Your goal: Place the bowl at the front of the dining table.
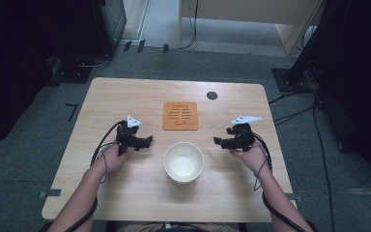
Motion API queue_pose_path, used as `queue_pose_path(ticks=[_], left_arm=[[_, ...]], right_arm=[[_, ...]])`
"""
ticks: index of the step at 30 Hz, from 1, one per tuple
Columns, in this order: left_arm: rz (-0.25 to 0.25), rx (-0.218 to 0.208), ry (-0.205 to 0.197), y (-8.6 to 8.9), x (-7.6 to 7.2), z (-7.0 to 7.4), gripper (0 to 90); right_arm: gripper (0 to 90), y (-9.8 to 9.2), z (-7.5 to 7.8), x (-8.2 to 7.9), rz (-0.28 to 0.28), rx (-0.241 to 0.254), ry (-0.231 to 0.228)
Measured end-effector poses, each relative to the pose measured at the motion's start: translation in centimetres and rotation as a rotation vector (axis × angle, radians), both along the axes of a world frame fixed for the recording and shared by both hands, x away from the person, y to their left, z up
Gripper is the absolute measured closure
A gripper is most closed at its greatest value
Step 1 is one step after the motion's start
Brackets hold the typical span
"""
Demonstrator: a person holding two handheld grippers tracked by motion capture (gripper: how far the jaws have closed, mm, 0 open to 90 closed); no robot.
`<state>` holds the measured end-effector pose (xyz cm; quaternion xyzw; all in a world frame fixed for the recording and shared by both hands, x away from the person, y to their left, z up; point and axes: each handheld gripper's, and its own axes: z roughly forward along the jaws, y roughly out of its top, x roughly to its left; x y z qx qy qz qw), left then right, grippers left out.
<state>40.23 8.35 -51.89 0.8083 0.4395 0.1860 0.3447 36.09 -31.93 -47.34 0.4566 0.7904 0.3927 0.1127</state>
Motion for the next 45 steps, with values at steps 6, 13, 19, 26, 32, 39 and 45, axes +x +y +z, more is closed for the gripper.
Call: queue_pose_path(ticks=[6,13,19,26,32,39,45], left_arm=[[0.000,-0.001,0.000,0.0,0.0,0.0,7.6],[0.000,-0.001,0.000,0.0,0.0,0.0,7.6],[0.000,-0.001,0.000,0.0,0.0,0.0,7.6],[0.000,0.000,0.000,0.0,0.0,0.0,7.6],[0.000,0.000,0.000,0.0,0.0,0.0,7.7],[0.000,0.000,0.000,0.0,0.0,0.0,7.6],[0.000,0.000,0.000,0.0,0.0,0.0,7.6]], right_arm=[[25.8,0.7,0.6,-0.2,0.016,0.016,0.006],[28.1,1.5,1.0,-0.7,0.056,-0.001,-0.020],[30.2,2.0,1.3,-0.9,0.078,-0.007,-0.051],[32.6,2.7,2.1,-1.3,0.099,0.006,-0.071],[33.2,3.1,2.2,-1.4,0.114,0.009,-0.059],[36.9,3.5,3.1,-1.8,0.139,0.034,-0.105],[35.6,4.1,3.5,-2.0,0.149,0.047,-0.105]])
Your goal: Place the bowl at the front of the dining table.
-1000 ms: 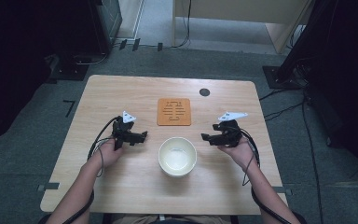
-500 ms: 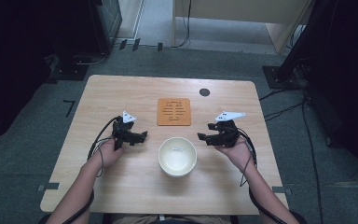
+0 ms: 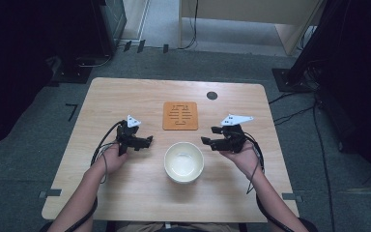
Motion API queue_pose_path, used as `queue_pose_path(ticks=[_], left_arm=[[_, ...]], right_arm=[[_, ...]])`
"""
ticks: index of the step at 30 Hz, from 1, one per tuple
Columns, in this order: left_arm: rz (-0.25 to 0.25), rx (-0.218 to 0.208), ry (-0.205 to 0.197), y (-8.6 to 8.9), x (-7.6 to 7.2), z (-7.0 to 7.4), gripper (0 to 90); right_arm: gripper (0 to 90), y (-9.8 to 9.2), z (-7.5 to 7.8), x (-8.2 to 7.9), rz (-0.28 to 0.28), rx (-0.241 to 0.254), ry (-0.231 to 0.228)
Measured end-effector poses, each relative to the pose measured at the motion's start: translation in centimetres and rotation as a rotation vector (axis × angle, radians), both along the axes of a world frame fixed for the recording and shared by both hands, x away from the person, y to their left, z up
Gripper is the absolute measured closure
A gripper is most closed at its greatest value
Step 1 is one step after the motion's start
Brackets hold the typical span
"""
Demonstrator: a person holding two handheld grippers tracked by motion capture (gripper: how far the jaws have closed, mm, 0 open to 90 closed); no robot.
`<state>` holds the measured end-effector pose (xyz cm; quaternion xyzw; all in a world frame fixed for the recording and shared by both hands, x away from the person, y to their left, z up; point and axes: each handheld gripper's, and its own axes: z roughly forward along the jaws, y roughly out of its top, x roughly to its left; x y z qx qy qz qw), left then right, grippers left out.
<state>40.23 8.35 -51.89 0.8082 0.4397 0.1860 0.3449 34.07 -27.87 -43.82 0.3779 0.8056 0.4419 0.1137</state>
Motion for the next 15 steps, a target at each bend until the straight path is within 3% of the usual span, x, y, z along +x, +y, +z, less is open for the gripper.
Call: queue_pose_path(ticks=[7,10,15], left_arm=[[0.000,0.000,0.000,0.0,0.0,0.0,7.6],[0.000,0.000,0.000,0.0,0.0,0.0,7.6],[0.000,0.000,0.000,0.0,0.0,0.0,7.6]], right_arm=[[39.6,0.5,0.5,0.0,0.011,0.031,-0.003],[41.6,0.8,1.0,-0.2,0.020,0.026,-0.033],[42.0,1.6,1.3,-0.2,0.046,0.023,-0.033]])
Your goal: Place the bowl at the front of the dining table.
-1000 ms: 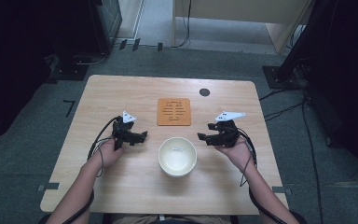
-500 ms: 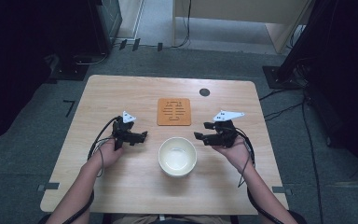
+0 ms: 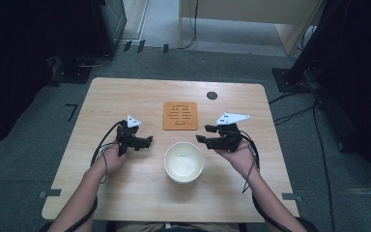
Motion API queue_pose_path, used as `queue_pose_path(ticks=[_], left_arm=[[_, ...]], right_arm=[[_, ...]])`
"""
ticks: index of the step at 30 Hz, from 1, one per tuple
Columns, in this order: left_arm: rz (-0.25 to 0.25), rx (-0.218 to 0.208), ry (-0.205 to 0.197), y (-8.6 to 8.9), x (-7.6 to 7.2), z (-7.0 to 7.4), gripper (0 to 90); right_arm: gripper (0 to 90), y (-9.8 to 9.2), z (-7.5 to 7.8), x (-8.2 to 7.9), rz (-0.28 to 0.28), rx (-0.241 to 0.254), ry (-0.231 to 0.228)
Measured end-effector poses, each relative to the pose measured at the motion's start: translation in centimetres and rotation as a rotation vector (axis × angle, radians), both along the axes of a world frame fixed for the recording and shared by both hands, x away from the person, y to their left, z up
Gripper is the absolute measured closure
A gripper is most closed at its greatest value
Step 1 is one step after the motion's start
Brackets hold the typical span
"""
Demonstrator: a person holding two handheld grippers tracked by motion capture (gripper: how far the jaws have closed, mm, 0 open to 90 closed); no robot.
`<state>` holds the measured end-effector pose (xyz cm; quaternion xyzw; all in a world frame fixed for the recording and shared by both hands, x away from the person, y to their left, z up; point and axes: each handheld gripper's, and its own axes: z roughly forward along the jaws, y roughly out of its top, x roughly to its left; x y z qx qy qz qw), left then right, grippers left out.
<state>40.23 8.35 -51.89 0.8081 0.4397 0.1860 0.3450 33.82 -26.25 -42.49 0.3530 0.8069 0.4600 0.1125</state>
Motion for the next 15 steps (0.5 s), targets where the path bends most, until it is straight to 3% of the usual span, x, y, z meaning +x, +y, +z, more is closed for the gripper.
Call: queue_pose_path(ticks=[15], left_arm=[[0.000,0.000,0.000,0.0,0.0,0.0,7.6]], right_arm=[[43.9,1.6,0.7,-0.7,0.058,0.073,0.020]])
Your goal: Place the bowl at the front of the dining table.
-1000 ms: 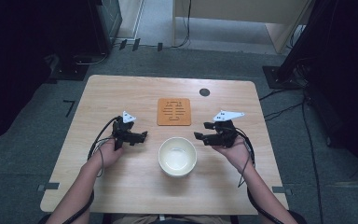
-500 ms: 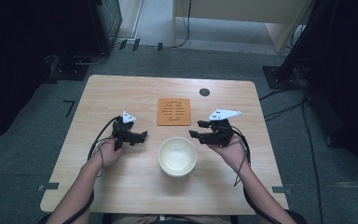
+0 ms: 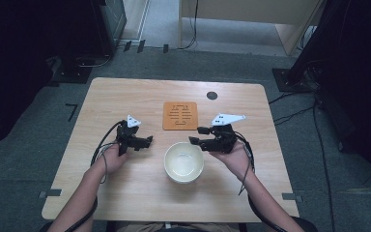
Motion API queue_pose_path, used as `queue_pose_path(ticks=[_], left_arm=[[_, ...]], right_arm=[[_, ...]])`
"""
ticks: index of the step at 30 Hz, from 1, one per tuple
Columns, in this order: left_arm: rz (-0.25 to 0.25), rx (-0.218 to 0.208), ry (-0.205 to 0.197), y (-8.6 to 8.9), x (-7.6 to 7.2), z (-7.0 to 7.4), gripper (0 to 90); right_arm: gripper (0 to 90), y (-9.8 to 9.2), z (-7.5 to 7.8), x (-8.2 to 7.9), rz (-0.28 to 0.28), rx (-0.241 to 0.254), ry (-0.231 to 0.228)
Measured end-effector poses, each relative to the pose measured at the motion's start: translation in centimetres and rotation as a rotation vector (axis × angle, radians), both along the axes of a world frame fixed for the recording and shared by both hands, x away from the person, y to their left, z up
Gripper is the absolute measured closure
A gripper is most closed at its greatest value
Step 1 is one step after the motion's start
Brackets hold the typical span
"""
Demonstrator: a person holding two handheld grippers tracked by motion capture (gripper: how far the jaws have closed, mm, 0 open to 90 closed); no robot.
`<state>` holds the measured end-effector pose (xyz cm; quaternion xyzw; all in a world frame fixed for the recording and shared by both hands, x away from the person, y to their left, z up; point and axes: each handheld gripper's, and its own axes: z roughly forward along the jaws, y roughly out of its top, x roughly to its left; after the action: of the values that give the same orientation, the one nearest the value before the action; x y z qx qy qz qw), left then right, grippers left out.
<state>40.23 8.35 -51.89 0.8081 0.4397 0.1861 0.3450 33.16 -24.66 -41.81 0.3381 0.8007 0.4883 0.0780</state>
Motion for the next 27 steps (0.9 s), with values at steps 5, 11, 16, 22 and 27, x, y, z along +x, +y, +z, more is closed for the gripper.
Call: queue_pose_path(ticks=[5,11,16,22,27], left_arm=[[0.000,0.001,0.000,0.0,0.0,0.0,7.6],[0.000,0.001,0.000,0.0,0.0,0.0,7.6],[0.000,0.000,0.000,0.0,0.0,0.0,7.7],[0.000,0.000,0.000,0.0,0.0,0.0,7.6],[0.000,0.001,0.000,0.0,0.0,0.0,7.7]], right_arm=[[44.3,0.4,0.0,-0.3,0.027,-0.004,0.003],[45.6,1.2,-0.9,-0.5,0.054,-0.041,0.010],[48.2,1.6,-1.9,-0.5,0.077,-0.064,0.024],[53.5,1.8,-2.5,-0.3,0.090,-0.074,0.039],[57.7,1.8,-2.7,-0.2,0.112,-0.095,0.038]])
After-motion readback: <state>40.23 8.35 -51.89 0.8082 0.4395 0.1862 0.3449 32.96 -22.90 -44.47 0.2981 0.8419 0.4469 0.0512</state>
